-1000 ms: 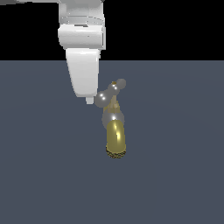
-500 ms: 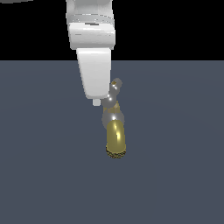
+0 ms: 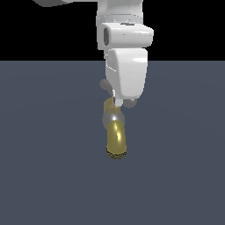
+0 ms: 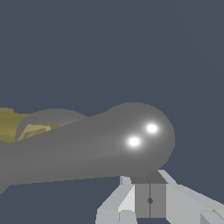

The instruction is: Turn on the faucet by rotating a designated handle.

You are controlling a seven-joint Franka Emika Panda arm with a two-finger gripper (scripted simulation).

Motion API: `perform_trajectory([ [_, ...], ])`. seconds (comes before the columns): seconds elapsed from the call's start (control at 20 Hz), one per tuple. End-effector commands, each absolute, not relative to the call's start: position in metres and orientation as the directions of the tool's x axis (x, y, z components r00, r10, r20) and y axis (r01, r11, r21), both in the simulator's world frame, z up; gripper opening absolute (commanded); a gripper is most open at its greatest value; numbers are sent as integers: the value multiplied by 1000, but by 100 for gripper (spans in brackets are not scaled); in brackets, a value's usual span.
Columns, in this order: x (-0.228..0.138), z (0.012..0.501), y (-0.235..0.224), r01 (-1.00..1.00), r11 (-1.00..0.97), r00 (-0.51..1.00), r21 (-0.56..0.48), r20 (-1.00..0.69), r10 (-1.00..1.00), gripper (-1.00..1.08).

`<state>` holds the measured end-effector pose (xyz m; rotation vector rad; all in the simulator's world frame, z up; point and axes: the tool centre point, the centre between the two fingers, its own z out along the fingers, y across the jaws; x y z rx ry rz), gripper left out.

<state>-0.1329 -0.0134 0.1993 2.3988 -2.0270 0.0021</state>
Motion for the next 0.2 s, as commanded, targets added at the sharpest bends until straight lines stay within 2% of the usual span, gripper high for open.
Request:
perform_trajectory([
  [0.0, -134, 198, -45, -992, -127, 127, 0, 0, -992, -100],
  [0.15, -134, 198, -57, -992, -125, 125, 0, 0, -992, -100],
])
